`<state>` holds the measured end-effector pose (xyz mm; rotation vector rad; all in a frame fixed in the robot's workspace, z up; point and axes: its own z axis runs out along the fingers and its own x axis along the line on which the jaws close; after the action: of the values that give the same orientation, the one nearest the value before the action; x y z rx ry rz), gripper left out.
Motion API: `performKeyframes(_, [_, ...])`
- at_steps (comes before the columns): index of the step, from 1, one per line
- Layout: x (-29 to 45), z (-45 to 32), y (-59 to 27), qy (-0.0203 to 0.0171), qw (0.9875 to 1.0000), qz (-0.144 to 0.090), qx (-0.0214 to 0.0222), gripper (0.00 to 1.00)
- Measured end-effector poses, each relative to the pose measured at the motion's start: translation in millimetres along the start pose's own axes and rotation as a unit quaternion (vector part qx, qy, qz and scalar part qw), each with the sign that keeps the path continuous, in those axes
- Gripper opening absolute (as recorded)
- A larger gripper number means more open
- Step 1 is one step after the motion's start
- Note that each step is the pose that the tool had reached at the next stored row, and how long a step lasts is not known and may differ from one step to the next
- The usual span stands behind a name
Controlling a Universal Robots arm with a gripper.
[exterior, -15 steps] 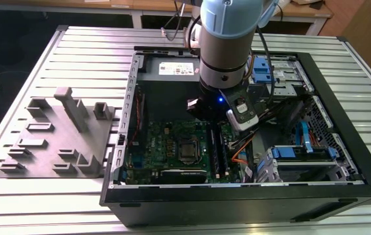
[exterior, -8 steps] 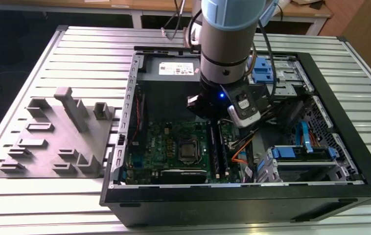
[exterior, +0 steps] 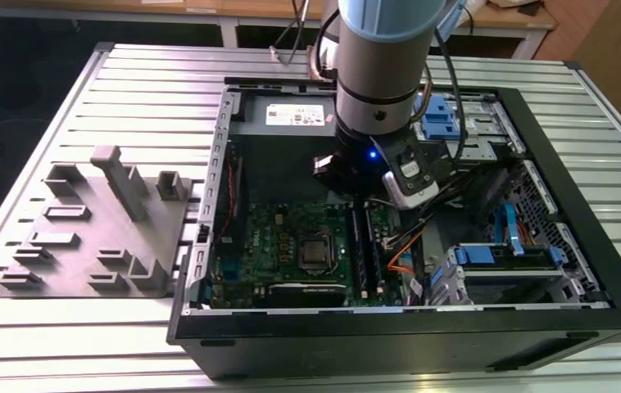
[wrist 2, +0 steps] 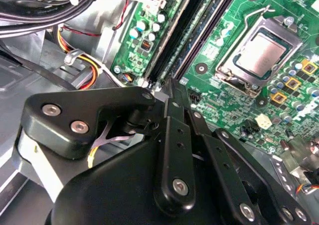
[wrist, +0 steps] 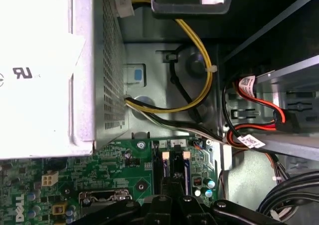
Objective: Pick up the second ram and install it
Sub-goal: 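Press down the second ram until it locks into place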
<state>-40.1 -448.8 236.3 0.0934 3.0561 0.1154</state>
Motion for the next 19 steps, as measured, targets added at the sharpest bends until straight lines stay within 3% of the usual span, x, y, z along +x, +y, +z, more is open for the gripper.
performKeyframes(4, [-0.4, -0.3, -4.9, 0.0, 1.0, 0.0, 0.0, 0.07])
performKeyframes(19, [-2.5, -2.7, -38.7, 0.0, 1.0, 0.0, -0.0001, 0.07])
